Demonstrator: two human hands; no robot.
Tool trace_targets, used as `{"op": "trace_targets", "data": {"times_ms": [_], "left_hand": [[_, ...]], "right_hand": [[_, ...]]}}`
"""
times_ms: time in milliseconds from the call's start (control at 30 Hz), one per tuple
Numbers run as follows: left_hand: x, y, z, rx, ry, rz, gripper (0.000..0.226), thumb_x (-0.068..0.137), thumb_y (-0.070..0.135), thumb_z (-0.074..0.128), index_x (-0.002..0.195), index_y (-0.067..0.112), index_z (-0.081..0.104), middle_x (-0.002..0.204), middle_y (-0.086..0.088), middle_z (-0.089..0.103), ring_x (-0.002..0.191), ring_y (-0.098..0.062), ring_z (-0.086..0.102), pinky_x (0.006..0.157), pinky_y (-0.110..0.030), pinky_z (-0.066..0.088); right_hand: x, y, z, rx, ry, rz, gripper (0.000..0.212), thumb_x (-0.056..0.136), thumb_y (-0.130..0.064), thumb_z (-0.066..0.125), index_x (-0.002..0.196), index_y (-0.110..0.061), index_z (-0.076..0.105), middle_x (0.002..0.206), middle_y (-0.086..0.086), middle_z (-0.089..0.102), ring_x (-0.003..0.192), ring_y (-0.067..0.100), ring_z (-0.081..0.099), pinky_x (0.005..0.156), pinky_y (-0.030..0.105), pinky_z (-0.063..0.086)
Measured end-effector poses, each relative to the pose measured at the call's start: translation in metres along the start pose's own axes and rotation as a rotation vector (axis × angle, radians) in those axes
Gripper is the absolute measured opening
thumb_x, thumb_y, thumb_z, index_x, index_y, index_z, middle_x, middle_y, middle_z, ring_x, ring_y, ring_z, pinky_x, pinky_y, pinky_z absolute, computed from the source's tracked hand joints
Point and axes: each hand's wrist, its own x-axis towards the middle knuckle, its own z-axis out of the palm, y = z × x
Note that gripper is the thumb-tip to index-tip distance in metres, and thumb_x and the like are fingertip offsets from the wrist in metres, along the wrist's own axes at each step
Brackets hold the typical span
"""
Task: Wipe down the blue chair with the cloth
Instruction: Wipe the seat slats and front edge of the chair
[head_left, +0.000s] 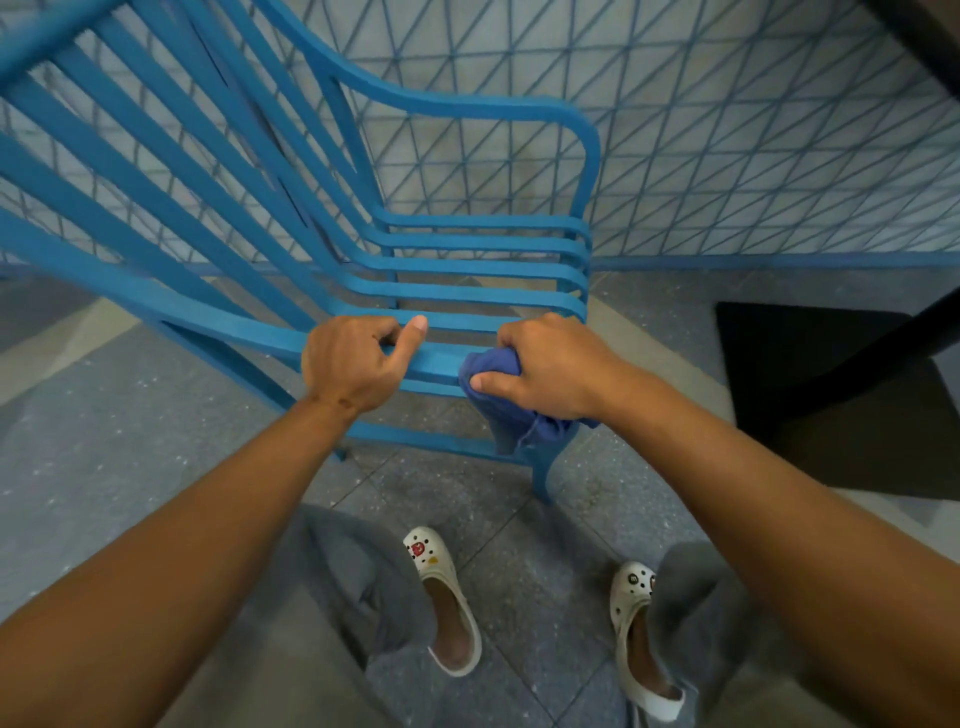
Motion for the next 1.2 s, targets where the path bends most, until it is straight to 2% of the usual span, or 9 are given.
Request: {"op": "trace_targets", "data": {"times_ms": [67,300,467,700,833,967,1067,1133,1200], "left_hand": [[0.005,-0.017,-0.005,-0.008,-0.013,-0.007,0.065,0.097,0.066,0.036,0.055,0.021,0.056,0.046,0.006,0.043,0.049,-0.025,0.050,0.048,-0.033,0.033],[0.030,-0.053,-0.008,0.118,-0.080,-0.006,0.082,0.096,0.071,0.025,0.062,0.007,0.064,0.050,-0.008,0.054,0.051,-0.031,0.052,0.049,-0.040,0.039],[0.034,-0.050,-0.008,0.116,-0.110,0.051,0.078,0.099,0.069,0.024,0.057,0.009,0.050,0.048,-0.004,0.047,0.049,-0.029,0.047,0.047,-0.038,0.033],[0.017,-0.011,0.003,-0.003,-0.176,0.169,0.066,0.104,0.060,0.027,0.064,0.017,0.057,0.055,0.001,0.051,0.052,-0.023,0.046,0.051,-0.035,0.026],[0.012,0.010,0.002,-0.084,-0.211,0.173,0.065,0.105,0.055,0.025,0.069,0.014,0.061,0.059,0.003,0.053,0.058,-0.027,0.052,0.052,-0.040,0.038],[0.009,0.024,0.000,-0.150,-0.295,0.191,0.068,0.105,0.052,0.022,0.086,0.008,0.070,0.080,-0.008,0.070,0.075,-0.030,0.063,0.067,-0.050,0.048],[0.007,0.030,-0.001,-0.162,-0.307,0.234,0.063,0.105,0.051,0.024,0.080,0.011,0.066,0.072,-0.003,0.065,0.068,-0.025,0.058,0.061,-0.046,0.044],[0.005,0.034,0.000,-0.163,-0.305,0.281,0.054,0.105,0.050,0.030,0.071,0.017,0.056,0.061,0.003,0.052,0.057,-0.018,0.048,0.055,-0.038,0.033],[0.002,0.039,0.002,-0.111,-0.319,0.318,0.046,0.103,0.050,0.037,0.075,0.021,0.060,0.062,0.006,0.053,0.057,-0.016,0.046,0.061,-0.034,0.030]], "right_hand": [[0.005,-0.015,0.010,0.001,0.034,-0.006,0.045,0.087,-0.070,0.056,0.086,-0.024,0.058,0.088,0.000,0.067,0.081,0.026,0.061,0.062,0.035,0.039],[0.022,-0.045,0.029,0.026,0.142,0.045,0.038,0.094,-0.058,0.057,0.100,-0.021,0.060,0.100,0.003,0.063,0.090,0.030,0.063,0.069,0.037,0.041],[0.021,-0.041,0.029,0.075,0.175,0.040,0.036,0.095,-0.057,0.057,0.107,-0.024,0.062,0.101,0.001,0.062,0.092,0.028,0.062,0.073,0.039,0.046],[0.007,-0.034,0.024,0.097,0.169,0.003,0.034,0.095,-0.056,0.056,0.118,-0.032,0.064,0.097,-0.005,0.055,0.091,0.025,0.062,0.072,0.036,0.043],[-0.007,-0.022,0.022,0.109,0.158,0.033,0.030,0.094,-0.055,0.056,0.112,-0.033,0.065,0.098,-0.005,0.059,0.094,0.024,0.062,0.075,0.036,0.045],[-0.023,0.000,0.020,0.141,0.115,0.058,0.024,0.095,-0.051,0.058,0.100,-0.031,0.068,0.093,-0.006,0.061,0.088,0.019,0.060,0.070,0.033,0.045],[-0.032,0.016,0.016,0.200,0.115,0.120,0.021,0.095,-0.044,0.059,0.087,-0.027,0.068,0.084,-0.009,0.063,0.083,0.018,0.062,0.067,0.034,0.047],[-0.038,0.027,0.010,0.290,0.124,0.178,0.022,0.095,-0.043,0.061,0.090,-0.025,0.071,0.084,-0.008,0.068,0.080,0.015,0.063,0.071,0.038,0.053],[-0.045,0.038,0.000,0.383,0.169,0.236,0.021,0.095,-0.042,0.063,0.096,-0.025,0.075,0.089,-0.008,0.073,0.082,0.013,0.066,0.075,0.039,0.056]]}}
